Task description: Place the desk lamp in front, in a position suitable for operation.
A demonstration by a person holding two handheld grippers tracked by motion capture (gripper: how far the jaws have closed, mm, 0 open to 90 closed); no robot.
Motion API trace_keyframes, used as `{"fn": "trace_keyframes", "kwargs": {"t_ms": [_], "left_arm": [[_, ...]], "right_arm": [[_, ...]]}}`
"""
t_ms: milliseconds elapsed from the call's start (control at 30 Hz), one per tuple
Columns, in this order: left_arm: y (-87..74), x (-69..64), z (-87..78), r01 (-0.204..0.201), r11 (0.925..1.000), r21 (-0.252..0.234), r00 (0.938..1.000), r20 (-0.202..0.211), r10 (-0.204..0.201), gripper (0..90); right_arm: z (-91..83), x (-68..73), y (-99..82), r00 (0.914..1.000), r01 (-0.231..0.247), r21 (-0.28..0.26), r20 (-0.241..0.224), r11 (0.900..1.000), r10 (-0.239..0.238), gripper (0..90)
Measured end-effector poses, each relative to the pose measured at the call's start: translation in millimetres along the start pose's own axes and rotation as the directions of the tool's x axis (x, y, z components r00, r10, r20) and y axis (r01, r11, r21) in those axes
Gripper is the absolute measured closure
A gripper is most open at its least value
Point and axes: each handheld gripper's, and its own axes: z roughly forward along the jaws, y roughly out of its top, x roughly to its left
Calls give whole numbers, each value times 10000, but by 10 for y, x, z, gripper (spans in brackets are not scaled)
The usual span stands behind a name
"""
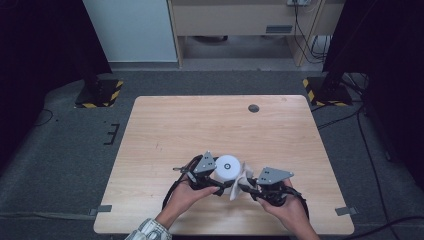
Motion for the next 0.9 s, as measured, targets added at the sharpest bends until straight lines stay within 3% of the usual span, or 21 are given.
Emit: {"fn": "trace_keyframes", "kwargs": {"t_ms": [167, 567, 767, 900], "left_arm": [[0, 0, -3, -3, 10000, 17, 10000, -33, 3, 80], [5, 1, 0, -9, 10000, 55, 10000, -16, 9, 80], [6, 4, 0, -1, 10000, 60, 10000, -7, 1, 80], [6, 9, 3, 16, 10000, 56, 10000, 16, -16, 80]], "right_arm": [[57, 32, -10, 9999, 145, 306, -71, 9994, -143, 729], [-71, -16, 44, 9997, -134, -515, 175, 9986, 143, 730], [68, -9, -38, 9997, -81, 493, 233, 9988, 70, 729], [55, -33, -39, 9995, -193, 427, 238, 9989, 183, 728]]}}
